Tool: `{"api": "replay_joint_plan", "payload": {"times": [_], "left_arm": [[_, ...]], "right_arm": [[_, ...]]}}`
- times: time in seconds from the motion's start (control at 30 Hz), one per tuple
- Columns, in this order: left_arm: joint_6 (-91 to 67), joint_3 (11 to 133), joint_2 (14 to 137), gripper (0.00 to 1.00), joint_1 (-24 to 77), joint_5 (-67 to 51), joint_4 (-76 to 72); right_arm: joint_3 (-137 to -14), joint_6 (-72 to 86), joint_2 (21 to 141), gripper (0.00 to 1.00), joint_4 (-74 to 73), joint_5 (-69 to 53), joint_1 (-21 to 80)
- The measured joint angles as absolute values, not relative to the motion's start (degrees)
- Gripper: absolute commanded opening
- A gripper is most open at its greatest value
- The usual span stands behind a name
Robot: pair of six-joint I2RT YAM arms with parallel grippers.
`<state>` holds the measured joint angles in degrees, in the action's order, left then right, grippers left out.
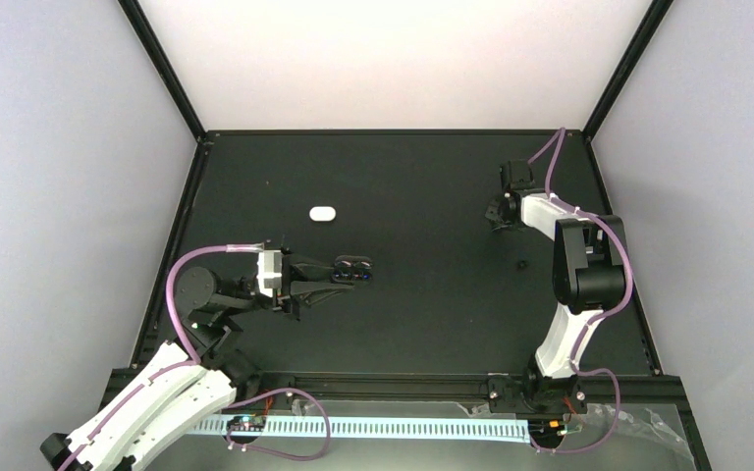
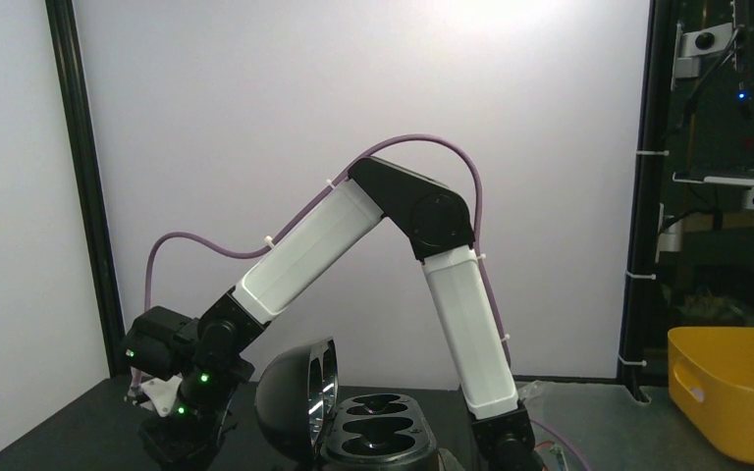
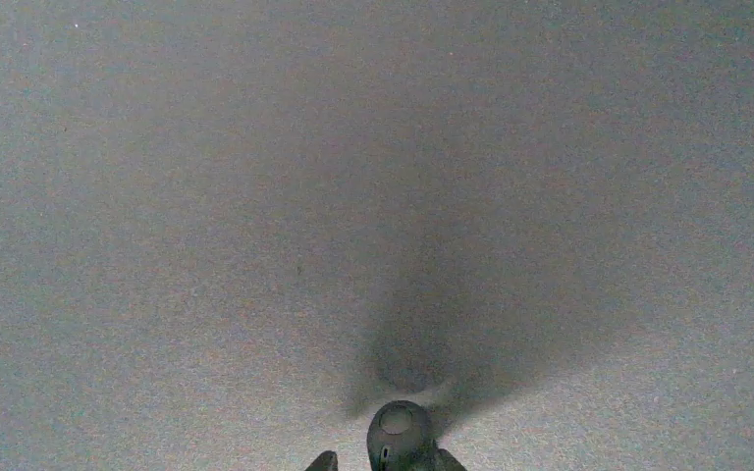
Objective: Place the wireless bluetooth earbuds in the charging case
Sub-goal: Pick up the earbud from the center of the board.
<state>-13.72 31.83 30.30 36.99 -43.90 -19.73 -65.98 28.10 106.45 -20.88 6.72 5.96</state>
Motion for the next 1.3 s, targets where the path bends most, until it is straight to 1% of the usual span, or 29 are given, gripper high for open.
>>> {"api": "replay_joint_plan", "payload": {"times": [0.53,0.77,1.1,1.2,1.3], "left_arm": [[-13.7,31.8,30.3,0.02,37.0,-43.9,-19.7],[-13.7,31.8,30.3,0.01,37.0,-43.9,-19.7],[-13.8,31.8,30.3,0.02,37.0,-43.9,-19.8],[-14.0,31.8,30.3,0.02,37.0,-43.9,-19.8],[-14.1,31.8,30.4,0.02,37.0,-43.9,-19.8]], "right_arm": [[-66.0,27.9,106.5,0.11,-21.0,7.1,5.4],[-66.0,27.7,106.5,0.01,-21.0,7.7,5.4],[-65.5,27.6,105.1,0.01,-21.1,6.7,5.2],[-64.3,28.3,102.0,0.01,-21.2,4.9,5.9],[-62.5,28.3,96.2,0.01,-21.3,1.5,8.8]]}}
